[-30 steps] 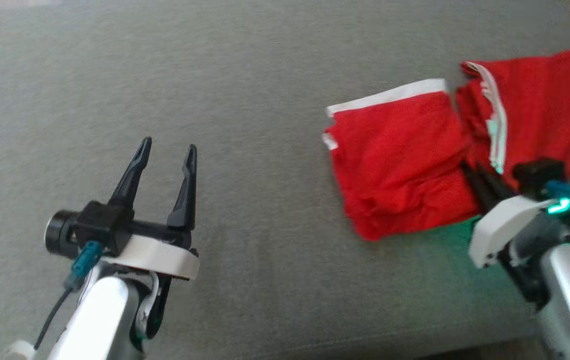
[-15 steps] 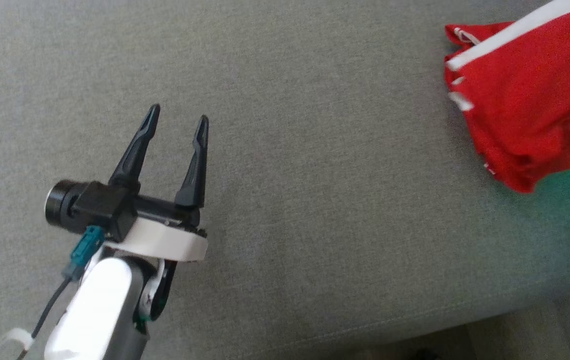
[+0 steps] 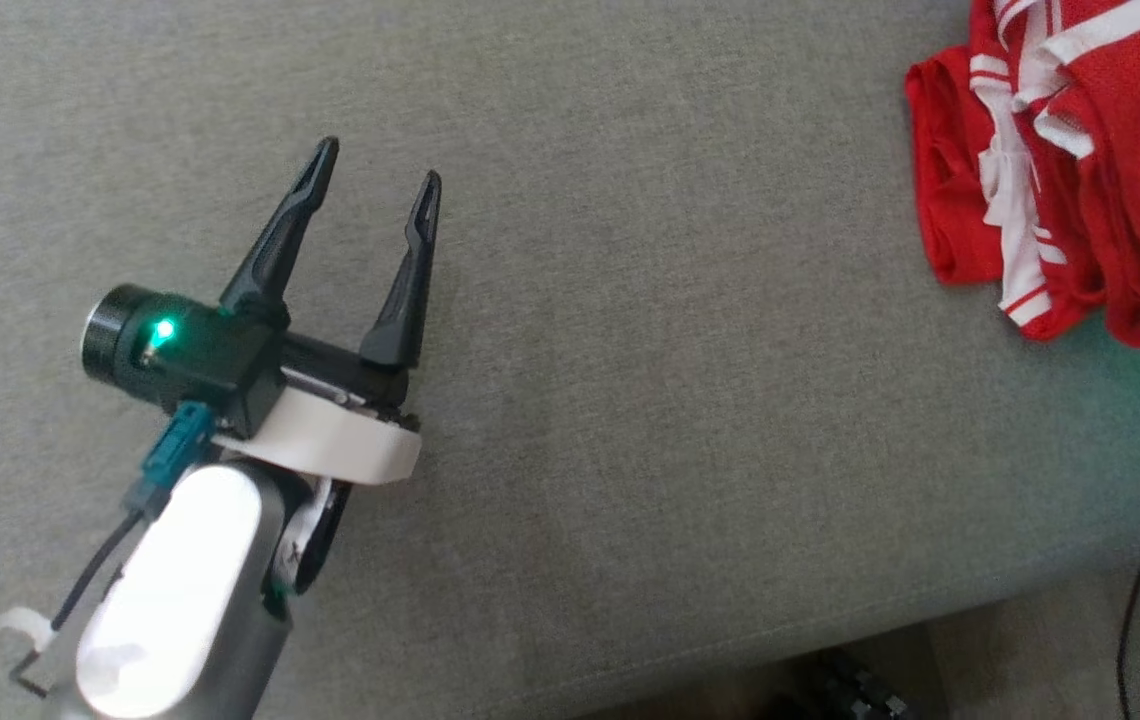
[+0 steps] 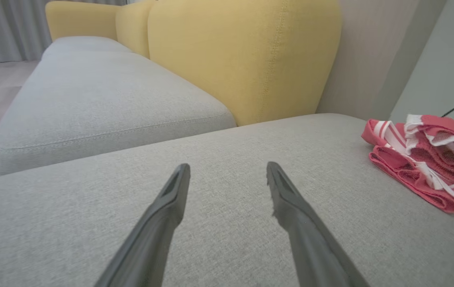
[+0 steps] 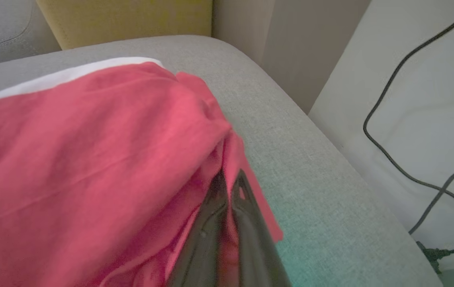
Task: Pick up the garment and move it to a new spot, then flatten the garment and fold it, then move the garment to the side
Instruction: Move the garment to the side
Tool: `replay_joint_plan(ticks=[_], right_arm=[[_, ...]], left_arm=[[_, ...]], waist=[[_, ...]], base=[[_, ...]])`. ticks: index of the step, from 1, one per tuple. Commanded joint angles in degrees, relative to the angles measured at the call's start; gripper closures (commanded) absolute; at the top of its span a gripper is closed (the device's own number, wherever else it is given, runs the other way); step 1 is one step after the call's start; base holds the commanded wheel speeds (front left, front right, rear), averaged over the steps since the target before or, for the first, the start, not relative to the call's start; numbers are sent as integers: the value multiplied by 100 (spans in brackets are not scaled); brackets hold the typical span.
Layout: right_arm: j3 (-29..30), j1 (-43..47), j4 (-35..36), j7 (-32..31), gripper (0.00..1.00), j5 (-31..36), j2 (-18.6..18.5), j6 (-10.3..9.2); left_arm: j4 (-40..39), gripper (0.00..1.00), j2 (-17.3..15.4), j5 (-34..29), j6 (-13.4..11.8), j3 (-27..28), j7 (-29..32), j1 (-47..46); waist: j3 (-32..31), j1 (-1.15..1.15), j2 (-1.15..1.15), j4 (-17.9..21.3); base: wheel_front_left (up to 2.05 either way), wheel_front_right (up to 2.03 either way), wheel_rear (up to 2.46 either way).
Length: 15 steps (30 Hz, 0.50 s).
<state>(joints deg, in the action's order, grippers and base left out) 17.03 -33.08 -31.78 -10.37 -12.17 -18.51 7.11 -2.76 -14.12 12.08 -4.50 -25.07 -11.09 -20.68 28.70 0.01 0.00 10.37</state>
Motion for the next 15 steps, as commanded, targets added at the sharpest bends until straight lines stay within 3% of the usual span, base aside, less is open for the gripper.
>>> replay_joint_plan(ticks=[1, 8, 15], right_arm=[[-29, -89, 91, 99, 0, -20, -81, 37], [-102, 16, 108, 545, 0, -17, 153, 37], [-190, 848, 1552, 1003, 0, 278, 569, 37]], left_arm=[[-232, 0, -128, -62, 2, 171, 34, -170], [-163, 0, -191, -17, -22, 170, 61, -69], [-11, 0, -26, 181, -175, 177, -39, 287]], waist=[[47, -1, 0, 83], [-201, -1, 0, 244], [-757, -1, 0, 105]], base=[[0, 0, 0], [0, 0, 0], [0, 0, 0]])
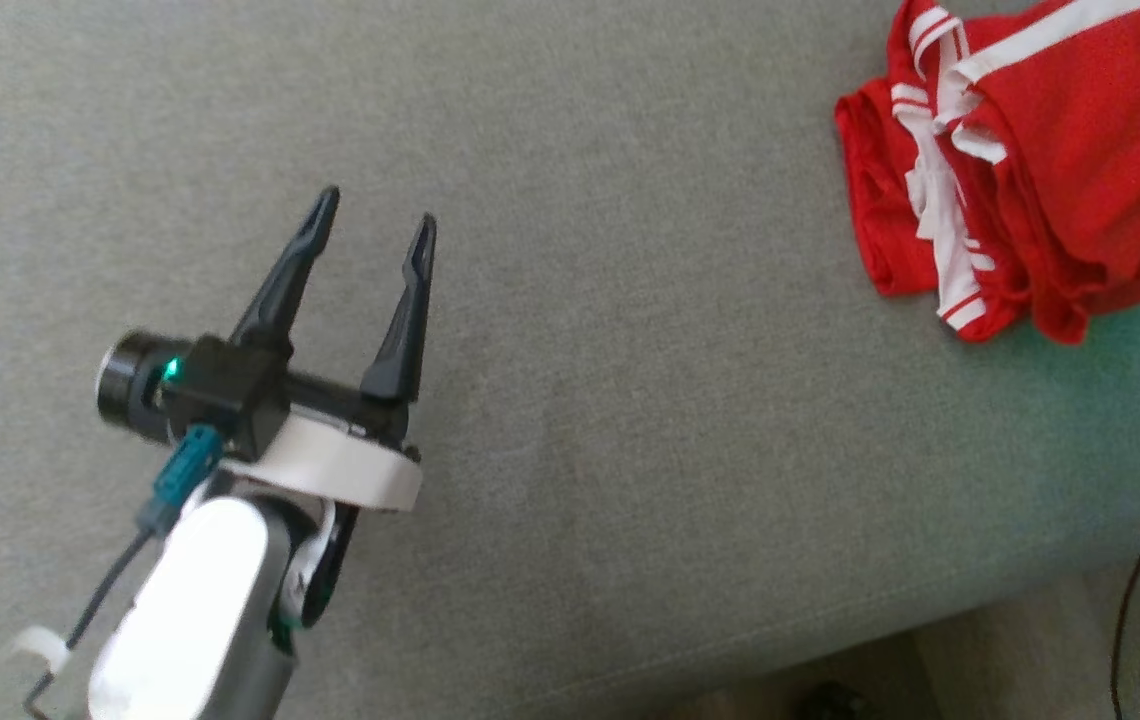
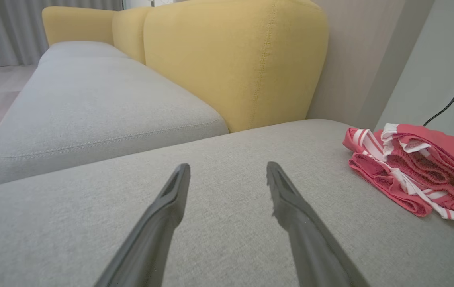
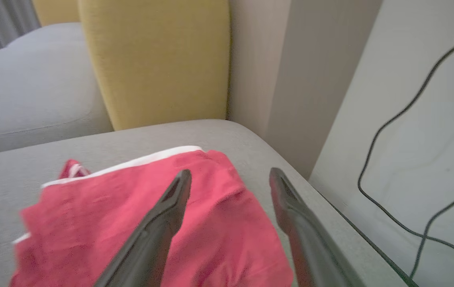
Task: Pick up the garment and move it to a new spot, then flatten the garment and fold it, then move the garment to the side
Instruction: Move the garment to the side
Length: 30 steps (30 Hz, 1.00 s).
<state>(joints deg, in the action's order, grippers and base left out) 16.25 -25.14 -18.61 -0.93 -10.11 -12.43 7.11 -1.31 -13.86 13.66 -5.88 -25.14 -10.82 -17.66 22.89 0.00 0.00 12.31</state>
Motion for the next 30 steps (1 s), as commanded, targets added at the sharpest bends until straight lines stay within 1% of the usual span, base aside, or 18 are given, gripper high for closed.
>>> replay_joint_plan(ticks=[1, 5, 6, 7, 10, 14, 18, 23, 30], right_arm=[[-142, 184, 504, 104, 0, 162, 67, 37], [-370, 707, 1410, 131, 0, 376, 477, 37], [-370, 707, 1410, 131, 0, 376, 477, 37], [-467, 826, 1602, 130, 0, 418, 547, 37], [-780, 1143, 2094, 193, 0, 503, 673, 37], [-1140, 1531, 2483, 167, 0, 472, 799, 37], [-1379, 1773, 2667, 54, 0, 439, 879, 37], [-1489, 2091, 2768, -31, 0, 400, 929, 37], [-1502, 2516, 2879, -56, 0, 369, 951, 37]], left_arm=[[-139, 0, -38, 52, -69, 199, -79, 53], [-88, 0, 20, 168, -174, 254, -150, 311], [-88, 0, 20, 168, -174, 254, -150, 311], [-77, 0, 34, 199, -210, 282, -169, 376], [-25, 0, 80, 277, -289, 343, -226, 540], [10, 0, 139, 342, -379, 408, -289, 708], [33, 0, 111, 414, -503, 577, -329, 905], [75, 0, 1, 475, -510, 727, -366, 1100], [179, 0, -109, 507, -410, 746, -391, 1320]], waist=[[-247, 0, 0, -132], [-520, 0, 0, -426], [-520, 0, 0, -426], [-583, 0, 0, -510], [-802, 0, 0, -850], [-1002, 0, 0, -1308], [-1128, 0, 0, -1592], [-1315, 0, 0, -1728], [-1618, 0, 0, -1697]], base=[[0, 0, 0], [0, 0, 0], [0, 0, 0], [0, 0, 0], [0, 0, 0], [0, 0, 0], [0, 0, 0], [0, 0, 0], [0, 0, 0]])
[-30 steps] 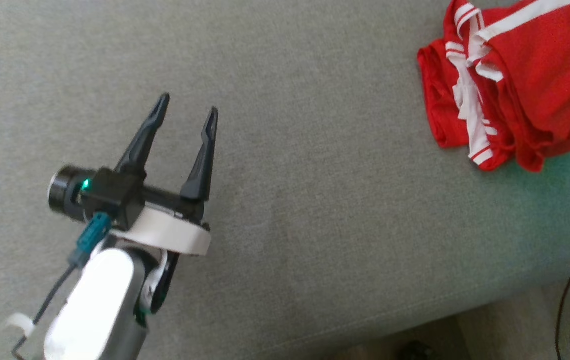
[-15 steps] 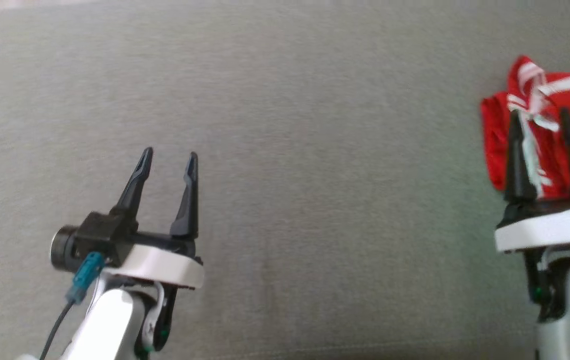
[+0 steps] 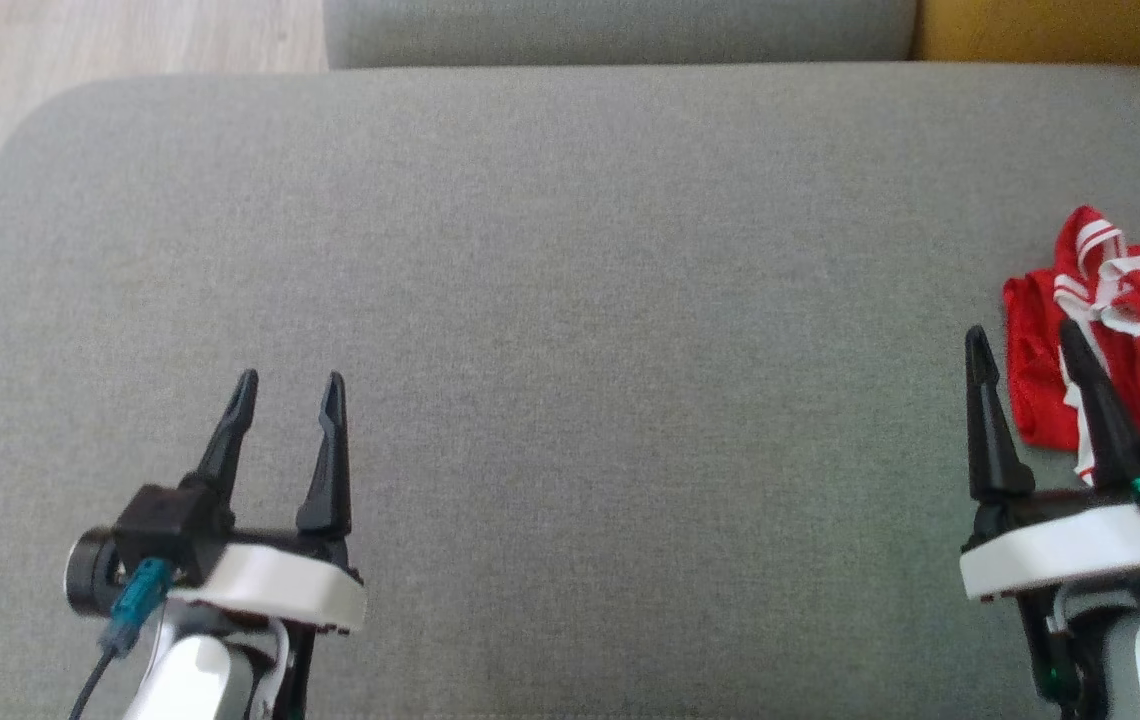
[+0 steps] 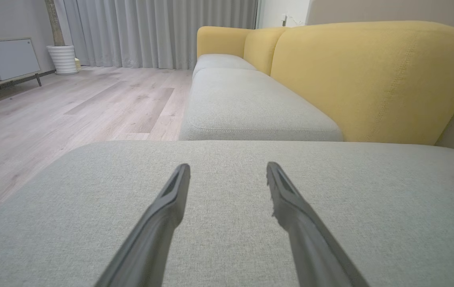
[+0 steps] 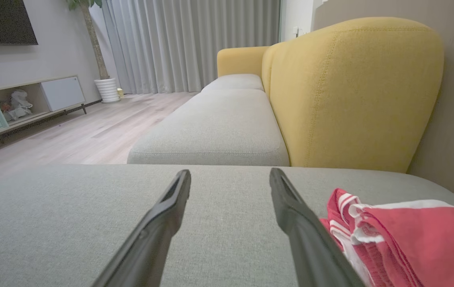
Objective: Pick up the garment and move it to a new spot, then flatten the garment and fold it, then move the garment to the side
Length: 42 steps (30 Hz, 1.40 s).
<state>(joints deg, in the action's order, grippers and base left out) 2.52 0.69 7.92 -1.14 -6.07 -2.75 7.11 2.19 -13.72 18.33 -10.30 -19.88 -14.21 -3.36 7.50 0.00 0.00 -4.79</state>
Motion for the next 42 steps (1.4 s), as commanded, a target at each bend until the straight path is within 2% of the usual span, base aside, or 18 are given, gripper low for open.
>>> replay_joint_plan(ticks=[1, 18, 42], right_arm=[[-121, -7, 230, -37, 0, -40, -16, 37], [-284, 604, 410, -203, 0, -117, -13, 37], [-144, 577, 494, -241, 0, -243, -13, 37]], left_arm=[[-166, 0, -128, 43, 44, 224, -55, -72], [-231, 0, -262, 94, -38, 198, 24, 544], [-264, 0, -310, 207, -100, 153, 173, 518]], waist=[[-134, 0, 0, 14], [-655, 0, 0, 77], [-623, 0, 0, 119]], base=[[0, 0, 0], [0, 0, 0], [0, 0, 0]])
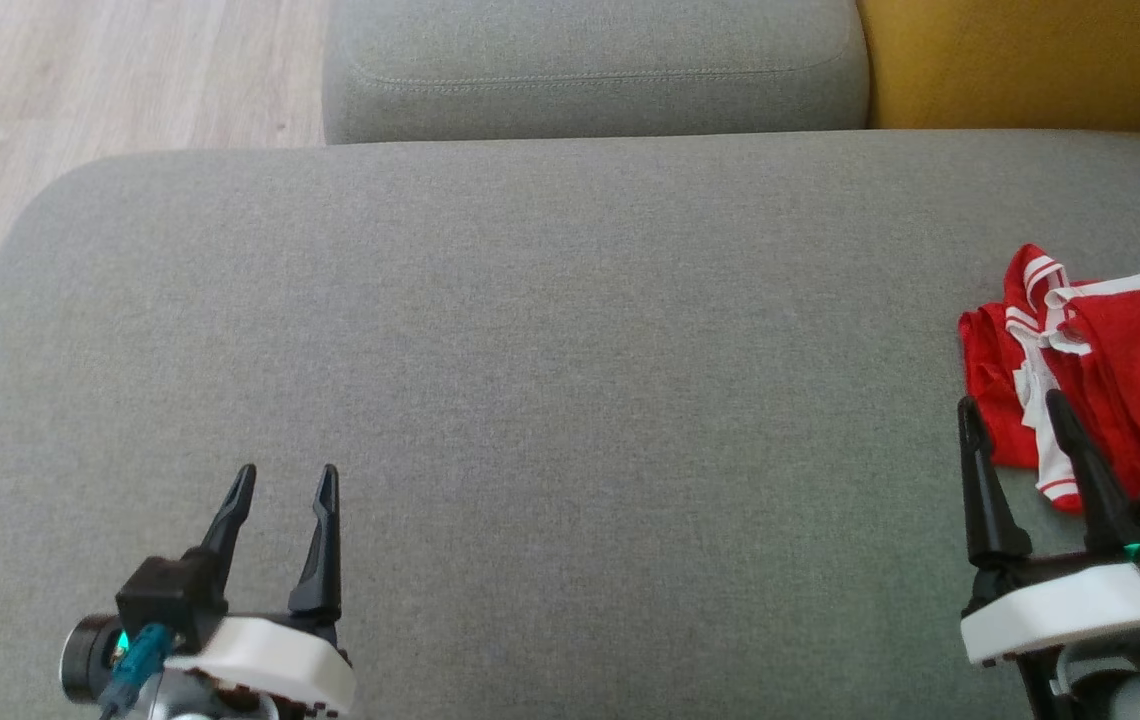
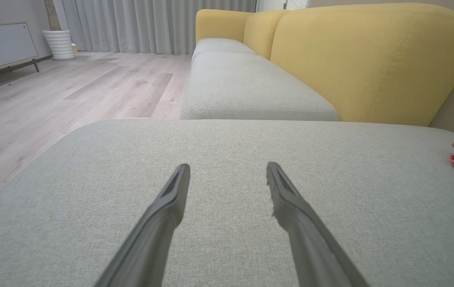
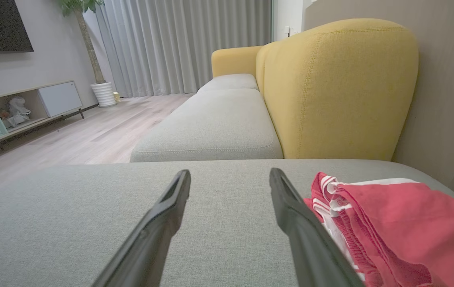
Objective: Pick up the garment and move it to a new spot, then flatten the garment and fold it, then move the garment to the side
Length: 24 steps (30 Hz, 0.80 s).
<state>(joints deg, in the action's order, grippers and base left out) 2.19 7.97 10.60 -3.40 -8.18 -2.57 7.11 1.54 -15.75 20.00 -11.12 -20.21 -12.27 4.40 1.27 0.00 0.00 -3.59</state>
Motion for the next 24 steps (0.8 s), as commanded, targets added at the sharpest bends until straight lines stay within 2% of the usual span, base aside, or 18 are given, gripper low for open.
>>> replay_joint_plan(ticks=[1, 17, 18, 24], right_arm=[[-111, -153, 215, -15, 0, -55, -31, 37], [-115, -154, 222, -94, 0, -185, -31, 37], [1, -1, -1, -66, 100, -144, 1, 0], [-32, 3, -207, -41, 100, -348, -2, 0]], left_arm=[[-197, 0, -107, 49, -16, 181, -28, -263], [-205, 0, -92, 155, 39, 129, -72, -306], [-3, 100, -3, 151, 37, -93, -19, -4], [155, 100, 69, 331, 71, -92, 21, 22]], waist=[[1, 0, 0, -2], [29, 0, 0, -22], [29, 0, 0, -22], [27, 0, 0, -13]], base=[[0, 0, 0], [0, 0, 0], [0, 0, 0], [0, 0, 0]])
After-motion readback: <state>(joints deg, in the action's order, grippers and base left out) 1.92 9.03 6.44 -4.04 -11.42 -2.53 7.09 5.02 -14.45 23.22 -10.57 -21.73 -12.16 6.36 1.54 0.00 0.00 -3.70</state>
